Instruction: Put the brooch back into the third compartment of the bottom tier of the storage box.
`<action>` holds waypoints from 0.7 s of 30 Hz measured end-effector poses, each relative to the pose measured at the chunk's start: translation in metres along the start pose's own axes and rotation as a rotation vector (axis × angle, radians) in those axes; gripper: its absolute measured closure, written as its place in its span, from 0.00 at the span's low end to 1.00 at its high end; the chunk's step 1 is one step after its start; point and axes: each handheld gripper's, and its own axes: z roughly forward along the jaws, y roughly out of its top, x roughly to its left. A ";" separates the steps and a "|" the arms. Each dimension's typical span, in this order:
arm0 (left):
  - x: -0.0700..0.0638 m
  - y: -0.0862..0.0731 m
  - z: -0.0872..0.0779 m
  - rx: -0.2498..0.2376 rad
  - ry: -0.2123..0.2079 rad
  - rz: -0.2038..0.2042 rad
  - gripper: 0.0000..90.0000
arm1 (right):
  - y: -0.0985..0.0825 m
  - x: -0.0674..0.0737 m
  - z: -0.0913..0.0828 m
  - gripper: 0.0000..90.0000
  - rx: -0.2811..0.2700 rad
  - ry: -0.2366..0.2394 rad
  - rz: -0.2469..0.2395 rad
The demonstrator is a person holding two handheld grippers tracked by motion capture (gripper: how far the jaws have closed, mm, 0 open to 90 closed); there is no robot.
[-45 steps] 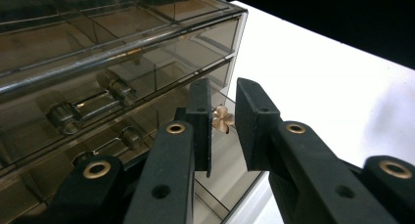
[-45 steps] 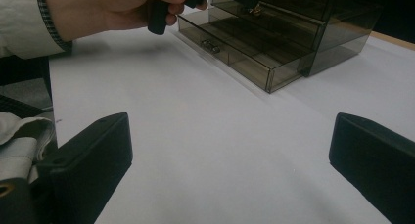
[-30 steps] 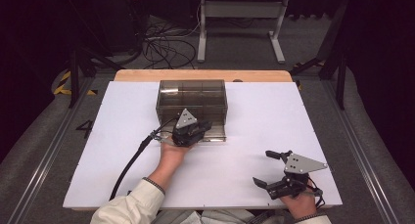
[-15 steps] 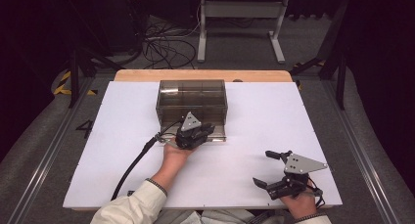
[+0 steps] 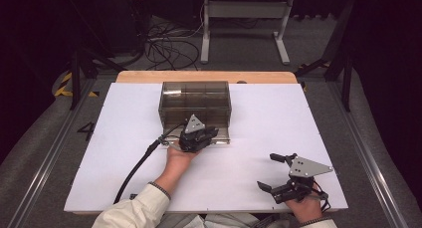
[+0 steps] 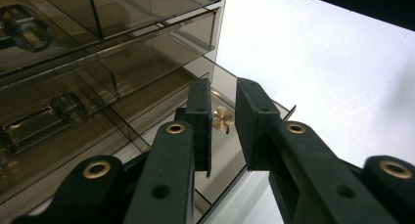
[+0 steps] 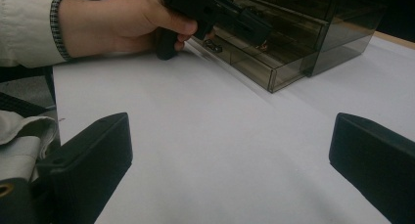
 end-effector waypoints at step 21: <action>-0.004 0.018 -0.027 -0.038 -0.053 -0.031 0.55 | 0.001 0.000 0.003 0.03 -0.002 0.013 -0.009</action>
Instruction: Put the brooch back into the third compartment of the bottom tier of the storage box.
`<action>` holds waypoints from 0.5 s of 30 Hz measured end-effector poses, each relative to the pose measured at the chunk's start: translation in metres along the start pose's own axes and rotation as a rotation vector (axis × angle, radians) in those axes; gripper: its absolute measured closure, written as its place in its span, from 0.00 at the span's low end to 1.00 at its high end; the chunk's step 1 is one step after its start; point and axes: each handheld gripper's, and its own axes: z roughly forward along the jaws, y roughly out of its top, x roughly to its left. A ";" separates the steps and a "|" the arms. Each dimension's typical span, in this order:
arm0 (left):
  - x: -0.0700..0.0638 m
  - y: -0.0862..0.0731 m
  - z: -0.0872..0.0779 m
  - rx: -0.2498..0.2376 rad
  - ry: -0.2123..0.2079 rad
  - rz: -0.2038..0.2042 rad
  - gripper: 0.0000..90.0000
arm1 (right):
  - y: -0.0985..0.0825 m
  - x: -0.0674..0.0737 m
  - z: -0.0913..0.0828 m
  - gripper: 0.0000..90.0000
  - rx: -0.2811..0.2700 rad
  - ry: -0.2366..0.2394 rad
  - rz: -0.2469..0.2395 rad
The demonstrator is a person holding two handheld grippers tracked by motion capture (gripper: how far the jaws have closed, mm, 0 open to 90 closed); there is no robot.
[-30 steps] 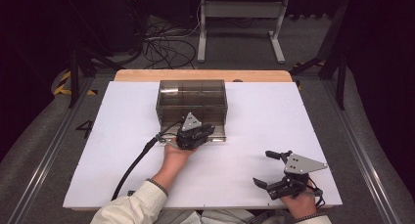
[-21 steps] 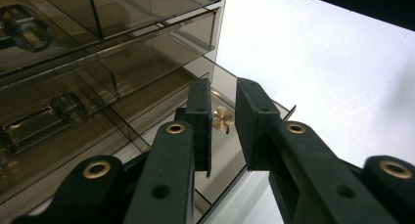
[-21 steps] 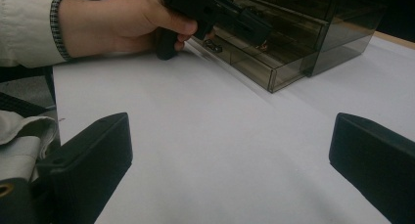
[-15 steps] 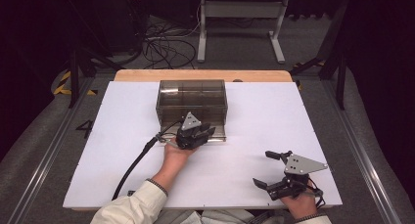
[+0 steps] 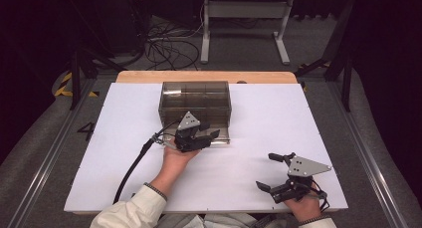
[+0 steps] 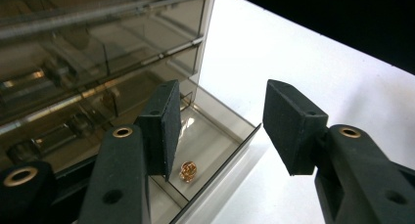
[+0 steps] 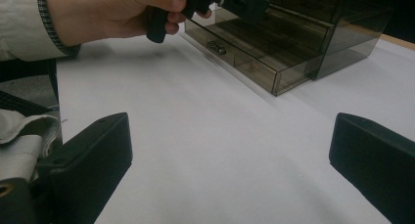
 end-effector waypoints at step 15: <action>-0.011 0.010 -0.013 -0.029 -0.013 0.038 0.54 | 0.000 0.000 0.000 0.03 0.000 0.001 0.002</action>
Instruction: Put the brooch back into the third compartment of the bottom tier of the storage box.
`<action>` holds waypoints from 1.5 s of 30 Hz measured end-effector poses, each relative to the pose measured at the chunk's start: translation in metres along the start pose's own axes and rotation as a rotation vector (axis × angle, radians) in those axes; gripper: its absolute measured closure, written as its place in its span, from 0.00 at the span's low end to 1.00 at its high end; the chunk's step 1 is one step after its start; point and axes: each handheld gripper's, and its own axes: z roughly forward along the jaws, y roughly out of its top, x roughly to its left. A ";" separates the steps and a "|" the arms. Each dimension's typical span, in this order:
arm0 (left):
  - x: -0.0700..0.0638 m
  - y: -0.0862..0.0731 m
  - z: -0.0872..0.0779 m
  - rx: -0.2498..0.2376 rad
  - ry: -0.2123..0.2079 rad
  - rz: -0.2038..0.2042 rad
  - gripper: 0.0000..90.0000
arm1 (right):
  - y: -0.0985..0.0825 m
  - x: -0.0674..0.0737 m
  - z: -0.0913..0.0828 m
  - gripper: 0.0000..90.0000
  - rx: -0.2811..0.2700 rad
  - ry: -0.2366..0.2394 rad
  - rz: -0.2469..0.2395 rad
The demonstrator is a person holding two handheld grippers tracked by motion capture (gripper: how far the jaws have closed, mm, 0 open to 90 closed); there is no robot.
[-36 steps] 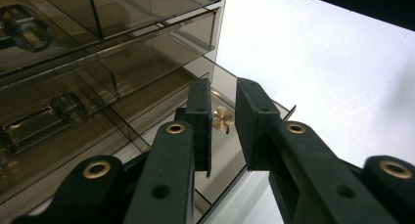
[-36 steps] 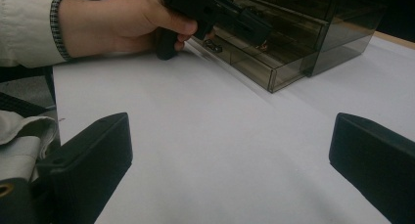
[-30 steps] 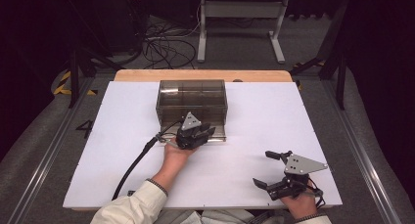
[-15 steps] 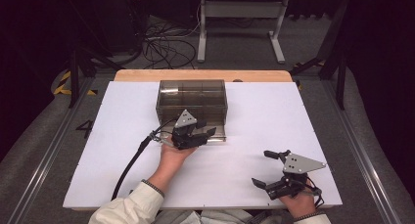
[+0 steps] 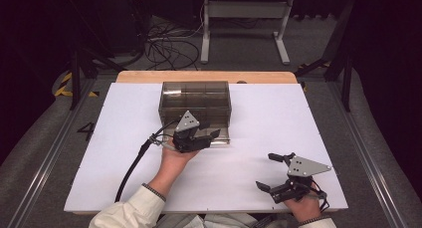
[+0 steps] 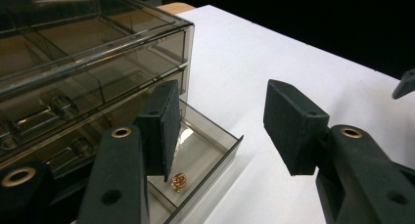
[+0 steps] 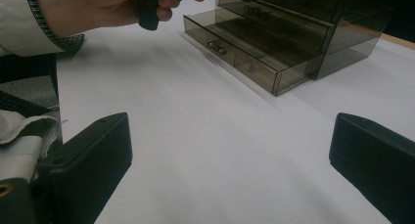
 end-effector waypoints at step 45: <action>0.008 -0.018 -0.134 -0.054 0.036 0.063 0.09 | 0.000 -0.003 -0.003 0.03 -0.010 0.001 0.014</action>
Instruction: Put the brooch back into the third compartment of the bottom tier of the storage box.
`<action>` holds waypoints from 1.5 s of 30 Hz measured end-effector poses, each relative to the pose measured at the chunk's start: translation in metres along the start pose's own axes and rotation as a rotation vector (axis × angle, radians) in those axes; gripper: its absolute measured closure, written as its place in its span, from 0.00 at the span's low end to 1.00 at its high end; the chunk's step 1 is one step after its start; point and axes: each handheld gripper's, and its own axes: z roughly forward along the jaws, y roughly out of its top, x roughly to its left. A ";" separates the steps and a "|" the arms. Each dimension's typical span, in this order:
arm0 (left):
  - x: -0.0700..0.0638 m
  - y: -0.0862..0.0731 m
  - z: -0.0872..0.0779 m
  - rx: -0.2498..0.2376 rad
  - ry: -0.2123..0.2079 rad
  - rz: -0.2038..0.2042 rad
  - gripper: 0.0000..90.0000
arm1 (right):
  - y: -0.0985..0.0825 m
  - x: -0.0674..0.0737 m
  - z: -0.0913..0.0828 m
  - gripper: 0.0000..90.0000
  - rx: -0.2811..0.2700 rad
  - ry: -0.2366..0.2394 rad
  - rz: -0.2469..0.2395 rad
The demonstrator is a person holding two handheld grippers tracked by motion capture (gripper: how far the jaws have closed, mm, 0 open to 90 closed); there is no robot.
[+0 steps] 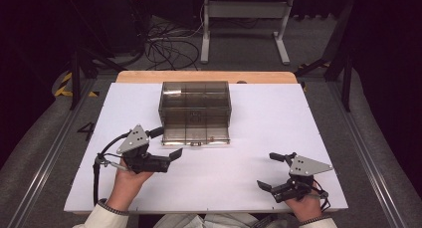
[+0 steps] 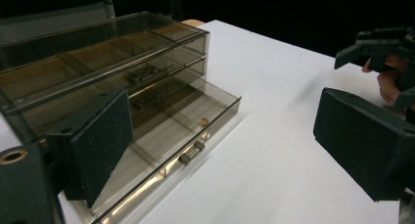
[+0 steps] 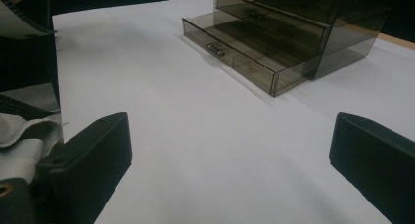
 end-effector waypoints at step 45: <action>0.007 -0.089 -0.051 0.031 0.071 -0.028 0.04 | -0.004 -0.006 0.001 0.03 0.024 0.003 0.029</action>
